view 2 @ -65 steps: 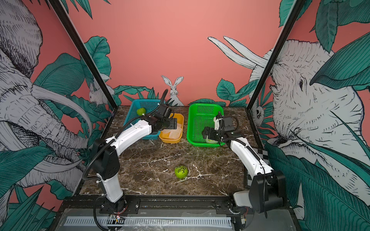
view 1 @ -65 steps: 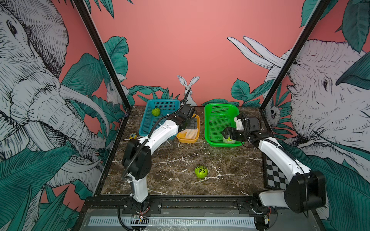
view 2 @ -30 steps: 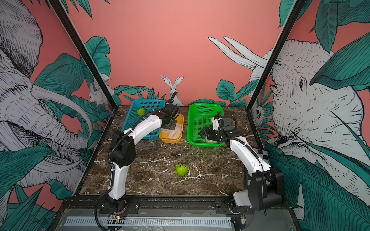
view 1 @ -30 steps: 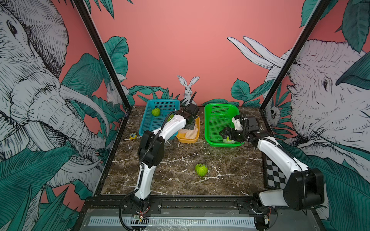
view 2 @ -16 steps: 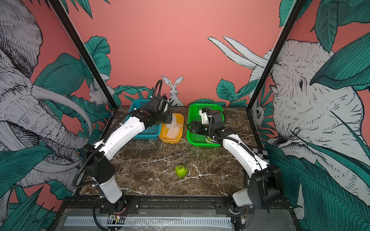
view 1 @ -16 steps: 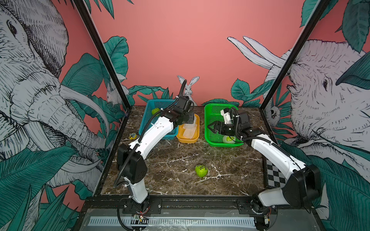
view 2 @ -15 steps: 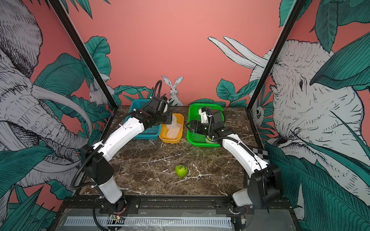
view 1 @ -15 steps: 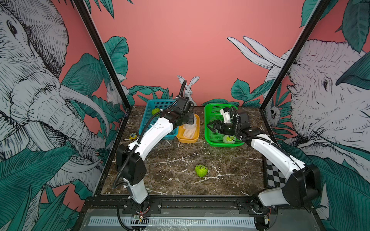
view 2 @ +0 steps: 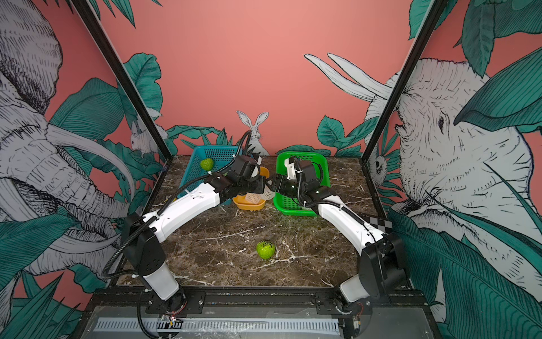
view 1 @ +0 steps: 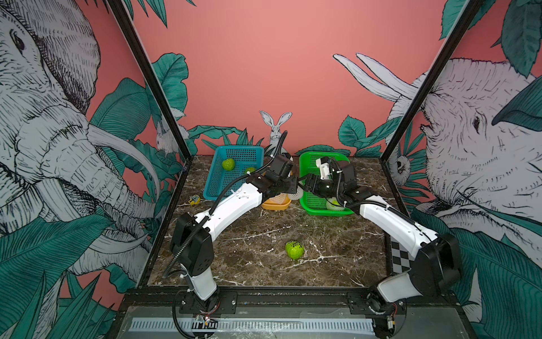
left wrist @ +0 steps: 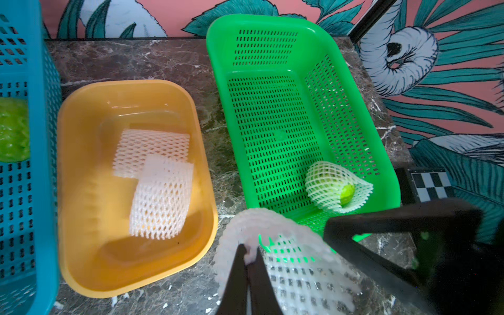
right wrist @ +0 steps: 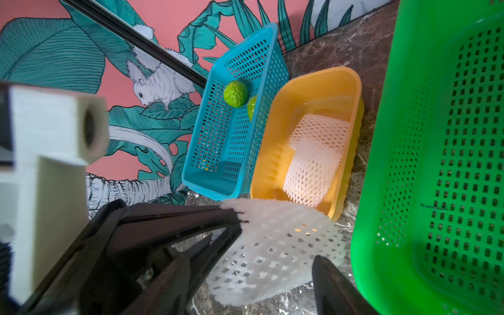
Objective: Sleeve custard apples in foam nets
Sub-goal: Open the foam net.
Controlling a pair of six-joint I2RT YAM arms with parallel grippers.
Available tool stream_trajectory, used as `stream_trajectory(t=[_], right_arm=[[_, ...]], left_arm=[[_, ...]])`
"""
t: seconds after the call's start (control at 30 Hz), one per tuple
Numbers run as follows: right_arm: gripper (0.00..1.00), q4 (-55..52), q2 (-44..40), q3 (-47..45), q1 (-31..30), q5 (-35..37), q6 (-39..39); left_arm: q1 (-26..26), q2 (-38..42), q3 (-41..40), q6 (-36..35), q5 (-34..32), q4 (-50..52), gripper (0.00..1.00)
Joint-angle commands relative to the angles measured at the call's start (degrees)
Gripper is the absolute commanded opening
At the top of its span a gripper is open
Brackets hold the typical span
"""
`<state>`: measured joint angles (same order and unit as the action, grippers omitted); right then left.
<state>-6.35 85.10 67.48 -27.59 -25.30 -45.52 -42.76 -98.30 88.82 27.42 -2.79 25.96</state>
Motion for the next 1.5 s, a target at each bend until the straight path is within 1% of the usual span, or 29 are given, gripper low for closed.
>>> stream_trajectory(t=[0.0,0.07,0.13,0.27,0.43,0.5,0.53,0.7,0.87,0.97,1.13,1.17,1.23,1.27,1.33,1.37,1.4,1.47], right_arm=[[0.69,2.0,1.2,-0.3,0.0,3.0,-1.4],[0.67,-0.5,1.8,0.1,-0.1,5.2,-0.6],[0.61,-3.1,2.2,0.7,-0.2,7.5,0.3],[0.49,-6.7,2.9,1.5,-0.4,7.7,1.4],[0.20,-9.5,2.1,-0.1,-0.5,9.3,2.9],[0.05,-9.7,1.3,-1.1,-0.5,10.0,3.6],[0.00,-10.1,0.8,-1.5,-0.6,10.6,4.2],[0.00,-15.2,-0.9,-1.2,-0.5,15.5,9.1],[0.00,-16.8,-1.5,-0.8,-0.5,16.6,11.5],[0.00,-15.9,-1.1,-0.4,-0.6,14.7,11.2],[0.01,-11.3,-0.1,0.2,-1.2,6.8,9.9],[0.05,-10.7,-0.2,0.2,-1.3,5.6,9.7],[0.19,-9.2,-0.9,-0.1,-1.2,2.9,9.6],[0.25,-8.9,-1.4,-0.1,-1.0,2.1,9.7],[0.41,-9.0,-2.7,0.4,-0.6,0.0,10.3],[0.45,-9.2,-3.1,0.6,-0.1,-1.2,10.4],[0.48,-9.5,-3.6,0.7,0.5,-2.5,10.4],[0.53,-9.8,-4.6,0.7,2.0,-5.0,10.2]], left_arm=[[-0.7,3.2,-1.2,1.2,0.7,-2.2,0.00],[-1.2,3.8,-2.0,1.3,0.6,-2.9,0.00],[-1.6,4.6,-3.5,1.6,0.0,-3.8,0.00],[-1.9,5.9,-6.5,1.6,-2.2,-5.4,0.00],[-1.9,7.3,-10.1,0.1,-6.2,-8.5,0.00],[-1.9,7.3,-10.3,-1.5,-7.1,-8.2,0.00],[-1.9,7.2,-10.0,-2.4,-7.5,-7.2,0.00],[-1.8,7.2,-9.0,-6.4,-9.1,-2.1,0.00],[-1.8,8.6,-10.4,-5.7,-9.2,-1.1,0.00],[-1.8,8.9,-11.7,-3.8,-8.9,-2.2,0.00],[-1.8,8.6,-12.0,-1.7,-6.8,-5.9,0.00],[-1.6,8.4,-11.7,-1.7,-6.6,-6.1,0.00],[-0.8,8.2,-11.1,-1.6,-5.7,-6.6,0.00],[-0.2,8.2,-11.1,-1.7,-4.7,-7.2,0.00],[1.9,8.1,-11.6,-2.4,-0.5,-9.2,0.00],[2.2,8.2,-12.0,-2.9,1.8,-10.5,0.00],[4.7,8.3,-12.3,-3.8,3.6,-11.6,0.00],[6.0,8.6,-12.1,-6.7,5.1,-11.9,0.00]])
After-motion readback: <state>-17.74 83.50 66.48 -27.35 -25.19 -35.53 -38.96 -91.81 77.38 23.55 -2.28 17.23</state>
